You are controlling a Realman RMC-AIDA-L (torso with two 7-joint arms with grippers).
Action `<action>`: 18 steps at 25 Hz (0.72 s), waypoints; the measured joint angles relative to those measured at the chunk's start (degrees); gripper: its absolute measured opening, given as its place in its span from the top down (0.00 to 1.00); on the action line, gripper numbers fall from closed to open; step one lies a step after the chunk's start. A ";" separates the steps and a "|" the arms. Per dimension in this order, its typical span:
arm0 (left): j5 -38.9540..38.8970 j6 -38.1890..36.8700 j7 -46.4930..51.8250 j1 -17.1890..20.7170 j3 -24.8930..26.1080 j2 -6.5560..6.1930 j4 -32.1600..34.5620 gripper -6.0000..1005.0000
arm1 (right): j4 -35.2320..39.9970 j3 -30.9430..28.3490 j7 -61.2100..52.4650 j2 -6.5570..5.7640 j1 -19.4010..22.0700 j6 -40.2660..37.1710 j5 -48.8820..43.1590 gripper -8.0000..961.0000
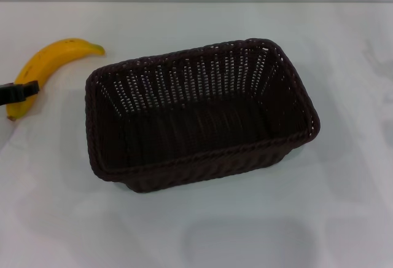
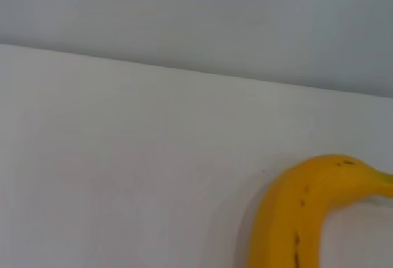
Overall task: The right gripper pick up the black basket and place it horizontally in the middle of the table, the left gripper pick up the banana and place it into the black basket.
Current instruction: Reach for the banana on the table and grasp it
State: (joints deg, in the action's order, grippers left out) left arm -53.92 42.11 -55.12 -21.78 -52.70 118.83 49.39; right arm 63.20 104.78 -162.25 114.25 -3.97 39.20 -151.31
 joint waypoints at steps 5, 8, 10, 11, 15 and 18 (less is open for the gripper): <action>-0.01 -0.01 0.20 -0.02 0.08 -0.04 0.00 0.45 | 0.55 0.09 0.00 0.03 0.16 0.04 -0.36 0.11; 0.09 -0.01 0.27 -0.11 0.08 -0.08 0.00 0.52 | 0.62 0.08 0.01 0.09 0.24 0.07 -0.58 0.11; 0.35 -0.28 0.34 -0.22 0.08 -0.09 0.00 0.52 | 0.63 0.08 0.01 0.09 0.28 0.16 -0.58 0.11; 0.46 -0.43 0.36 -0.27 0.08 -0.09 0.00 0.52 | 0.63 0.08 0.00 0.09 0.32 0.19 -0.58 0.11; 0.50 -1.03 0.30 -0.37 0.06 -0.08 0.18 0.52 | 0.63 0.03 -0.01 0.18 0.60 0.23 -0.58 0.11; -0.47 -2.17 -0.15 -0.12 -0.05 0.01 1.30 0.52 | 0.63 0.02 -0.09 0.20 0.80 0.28 -0.57 0.11</action>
State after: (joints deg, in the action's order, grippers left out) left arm -54.39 39.94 -55.27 -21.90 -52.75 118.84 50.69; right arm 63.83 104.80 -162.34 114.45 -3.17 39.48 -151.88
